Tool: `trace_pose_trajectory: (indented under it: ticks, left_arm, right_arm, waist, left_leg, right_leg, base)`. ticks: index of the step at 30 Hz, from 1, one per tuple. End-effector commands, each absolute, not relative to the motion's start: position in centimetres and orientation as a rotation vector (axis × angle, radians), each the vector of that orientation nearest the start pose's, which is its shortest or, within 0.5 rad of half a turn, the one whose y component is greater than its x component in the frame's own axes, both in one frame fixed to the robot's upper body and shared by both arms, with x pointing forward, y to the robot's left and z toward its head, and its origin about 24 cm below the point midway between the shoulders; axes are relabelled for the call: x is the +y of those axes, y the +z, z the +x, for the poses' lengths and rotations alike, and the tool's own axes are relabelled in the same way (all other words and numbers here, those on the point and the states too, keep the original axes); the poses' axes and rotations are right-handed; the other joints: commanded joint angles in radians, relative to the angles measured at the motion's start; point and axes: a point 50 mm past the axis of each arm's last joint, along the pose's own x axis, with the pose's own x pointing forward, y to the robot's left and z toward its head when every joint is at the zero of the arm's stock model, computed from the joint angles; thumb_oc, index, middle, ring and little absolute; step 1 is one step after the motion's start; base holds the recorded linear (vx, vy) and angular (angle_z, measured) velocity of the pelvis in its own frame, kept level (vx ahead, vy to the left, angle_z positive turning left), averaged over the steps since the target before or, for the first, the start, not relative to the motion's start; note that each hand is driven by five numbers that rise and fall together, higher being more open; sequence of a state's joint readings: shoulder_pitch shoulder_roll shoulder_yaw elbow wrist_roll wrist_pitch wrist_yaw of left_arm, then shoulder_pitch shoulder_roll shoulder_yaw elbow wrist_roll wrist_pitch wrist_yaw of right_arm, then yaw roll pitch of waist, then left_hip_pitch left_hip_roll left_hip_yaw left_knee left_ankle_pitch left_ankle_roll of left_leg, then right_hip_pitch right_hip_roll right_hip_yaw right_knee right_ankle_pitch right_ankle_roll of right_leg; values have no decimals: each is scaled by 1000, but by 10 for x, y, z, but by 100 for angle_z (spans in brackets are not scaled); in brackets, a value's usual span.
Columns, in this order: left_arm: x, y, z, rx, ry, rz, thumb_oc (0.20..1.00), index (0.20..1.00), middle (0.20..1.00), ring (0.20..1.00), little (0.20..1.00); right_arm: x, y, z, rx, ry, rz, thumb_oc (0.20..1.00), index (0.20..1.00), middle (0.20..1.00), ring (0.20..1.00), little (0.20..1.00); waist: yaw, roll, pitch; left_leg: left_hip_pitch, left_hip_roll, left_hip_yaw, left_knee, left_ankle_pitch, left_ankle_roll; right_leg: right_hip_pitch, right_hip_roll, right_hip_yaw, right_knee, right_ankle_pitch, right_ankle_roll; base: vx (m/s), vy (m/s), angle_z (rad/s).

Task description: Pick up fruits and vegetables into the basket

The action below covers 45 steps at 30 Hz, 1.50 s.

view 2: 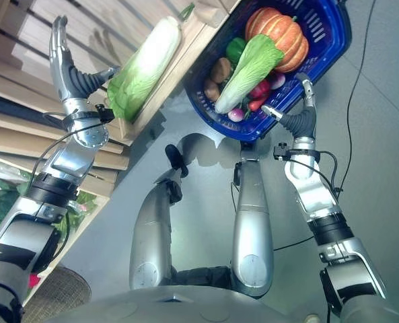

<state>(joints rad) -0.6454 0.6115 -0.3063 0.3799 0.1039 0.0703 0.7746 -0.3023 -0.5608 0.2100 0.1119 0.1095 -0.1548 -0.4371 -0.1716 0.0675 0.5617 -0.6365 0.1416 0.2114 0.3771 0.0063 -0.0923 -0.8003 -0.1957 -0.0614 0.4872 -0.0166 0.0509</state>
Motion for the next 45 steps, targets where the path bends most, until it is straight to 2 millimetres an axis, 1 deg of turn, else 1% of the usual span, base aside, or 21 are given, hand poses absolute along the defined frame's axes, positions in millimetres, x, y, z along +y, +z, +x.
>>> trace_pose_trajectory:
  ticks: [1,3,10,13,18,20,21,26,31,33,36,38,39,41,42,45]
  left_arm:
    - [253,165,345,-345,698,682,1000,1000,1000,1000,1000]
    - [262,153,348,-257,701,660,1000,1000,1000,1000,1000]
    - [274,136,352,-118,711,680,1000,1000,1000,1000,1000]
    - [278,134,355,-82,733,719,1000,1000,1000,1000,1000]
    - [287,130,359,15,756,726,1000,1000,1000,1000,1000]
    - [289,128,359,35,761,727,1000,1000,1000,1000,1000]
    - [294,127,359,68,767,726,1000,1000,1000,1000,1000]
    - [305,126,360,134,771,729,1000,1000,1000,1000,1000]
    - [312,126,362,194,725,725,1000,1000,1000,1000,1000]
    - [311,123,363,220,683,715,1000,1000,1000,1000,1000]
    - [303,118,367,234,575,679,1000,1000,1000,1000,1000]
    - [292,115,371,225,464,643,1000,1000,1000,1000,1000]
    - [283,113,373,213,402,613,1000,1000,1000,1000,1000]
    - [277,109,374,221,352,581,1000,1000,1000,1000,1000]
    - [270,101,373,243,283,544,1000,1000,1000,1000,1000]
    - [259,95,373,244,210,537,1000,1000,1000,1000,1000]
  right_arm:
    - [-201,154,290,-533,-99,-443,1000,1000,1000,1000,1000]
    - [-196,160,288,-545,-16,-479,1000,1000,1000,1000,1000]
    - [-185,166,288,-523,115,-517,1000,1000,1000,1000,1000]
    - [-179,167,290,-507,139,-508,1000,1000,1000,1000,1000]
    - [-173,168,295,-487,149,-498,1000,1000,1000,1000,1000]
    - [-172,169,296,-482,146,-496,1000,1000,1000,1000,1000]
    - [-172,168,297,-472,142,-488,1000,1000,1000,1000,1000]
    - [-171,166,299,-446,139,-479,1000,1000,1000,1000,1000]
    - [-169,163,301,-408,161,-477,1000,1000,1000,1000,1000]
    - [-167,161,301,-401,175,-476,1000,1000,1000,1000,1000]
    - [-165,160,301,-388,196,-472,1000,1000,1000,1000,1000]
    - [-164,159,300,-380,212,-471,1000,1000,1000,1000,1000]
    - [-163,158,300,-378,220,-474,1000,1000,1000,1000,1000]
    - [-163,157,299,-373,226,-478,1000,1000,1000,1000,1000]
    - [-162,152,299,-357,233,-480,1000,1000,1000,1000,1000]
    - [-164,149,297,-346,240,-488,1000,1000,1000,1000,1000]
  waist:
    - [-12,-42,-42]
    - [-24,-45,-42]
    - [-39,-51,-42]
    - [-43,-53,-42]
    - [-46,-53,-42]
    - [-48,-54,-42]
    - [-51,-55,-42]
    - [-60,-55,-42]
    - [-68,-55,-42]
    - [-71,-54,-42]
    - [-74,-51,-42]
    - [-78,-49,-42]
    - [-80,-48,-42]
    - [-81,-47,-42]
    - [-82,-44,-42]
    - [-85,-42,-42]
  left_leg:
    - [2,10,6,8,22,-34]
    - [14,13,16,4,25,-36]
    - [13,16,28,5,26,-38]
    - [6,15,32,5,26,-38]
    - [-13,13,35,15,23,-37]
    - [-16,12,35,17,22,-36]
    - [-20,12,37,20,21,-36]
    - [-35,15,46,28,18,-36]
    - [-52,18,52,39,12,-35]
    - [-56,17,55,40,11,-34]
    - [-56,15,58,41,7,-33]
    - [-57,16,63,44,3,-31]
    - [-53,18,67,42,2,-30]
    - [-50,19,72,43,0,-29]
    - [-28,19,64,51,-29,-38]
    - [-18,21,74,49,-34,-35]
  right_leg:
    - [64,25,-20,-38,11,53]
    - [72,27,-13,-42,10,50]
    - [71,27,-7,-47,8,42]
    - [65,28,-4,-50,5,38]
    - [50,32,1,-46,0,31]
    - [48,32,1,-46,0,30]
    - [46,31,2,-47,-1,29]
    - [28,32,9,-45,0,27]
    - [8,35,19,-37,-2,26]
    - [3,35,21,-36,-2,26]
    - [-1,35,25,-35,-3,26]
    - [-5,34,28,-31,-5,27]
    - [-3,33,29,-32,-5,29]
    - [-2,33,29,-31,-6,30]
    - [20,33,31,-20,-36,38]
    - [27,31,29,-22,-38,40]
  base:
    - [27,88,-10]
    - [32,100,-11]
    - [16,52,-6]
    - [13,40,-2]
    - [11,29,-3]
    - [0,0,0]
    - [0,0,0]
    - [8,33,-2]
    - [11,37,-2]
    - [4,43,-1]
    - [3,35,-4]
    - [9,40,-5]
    - [7,36,-5]
    - [39,41,-7]
    - [73,49,-8]
    - [28,36,-6]
